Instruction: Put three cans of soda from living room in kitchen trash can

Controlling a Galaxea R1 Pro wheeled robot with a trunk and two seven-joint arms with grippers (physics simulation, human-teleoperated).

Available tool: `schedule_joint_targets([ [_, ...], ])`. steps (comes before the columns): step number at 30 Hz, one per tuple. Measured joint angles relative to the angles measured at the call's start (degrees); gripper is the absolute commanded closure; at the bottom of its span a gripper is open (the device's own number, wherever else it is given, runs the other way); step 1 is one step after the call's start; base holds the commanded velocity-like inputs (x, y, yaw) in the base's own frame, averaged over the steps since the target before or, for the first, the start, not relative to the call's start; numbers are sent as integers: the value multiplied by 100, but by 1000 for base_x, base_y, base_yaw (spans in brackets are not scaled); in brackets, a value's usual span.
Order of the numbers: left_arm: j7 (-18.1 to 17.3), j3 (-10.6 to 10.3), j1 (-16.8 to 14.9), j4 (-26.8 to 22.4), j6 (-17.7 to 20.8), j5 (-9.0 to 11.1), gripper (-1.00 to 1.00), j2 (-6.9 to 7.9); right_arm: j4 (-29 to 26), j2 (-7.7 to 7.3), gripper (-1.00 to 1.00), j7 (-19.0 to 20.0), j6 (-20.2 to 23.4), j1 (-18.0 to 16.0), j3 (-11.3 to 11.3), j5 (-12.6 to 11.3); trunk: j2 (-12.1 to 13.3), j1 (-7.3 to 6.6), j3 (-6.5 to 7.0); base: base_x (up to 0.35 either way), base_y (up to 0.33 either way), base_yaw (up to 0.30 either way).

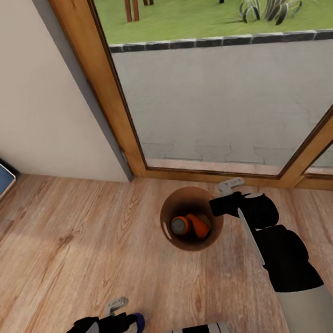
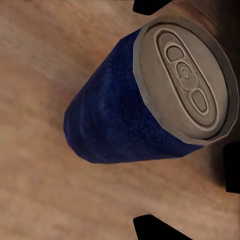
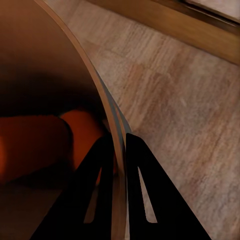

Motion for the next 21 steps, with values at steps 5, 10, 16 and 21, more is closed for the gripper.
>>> schedule_joint_targets([
  [5, 77, -8, 0, -17, 3, 114, -100, -25, 0, 0, 100, 2, 0, -2, 0, -1, 0, 0, 0, 0, 0, 0],
  [10, 83, -9, 0, -19, 3, 108, -100, -74, 0, 0, 100, 2, 0, -3, 0, 1, 0, 0, 0, 0, 0, 0],
  [16, 77, -16, 0, -19, 94, 105, -100, -119, 0, 0, 100, 2, 0, 0, 0, 0, 0, 0, 0, 0, 0, 0],
  [21, 76, -18, 0, -13, 403, 115, -100, -124, 0, 0, 100, 2, 0, -2, 0, -3, 0, 0, 0, 0, 0, 0],
])
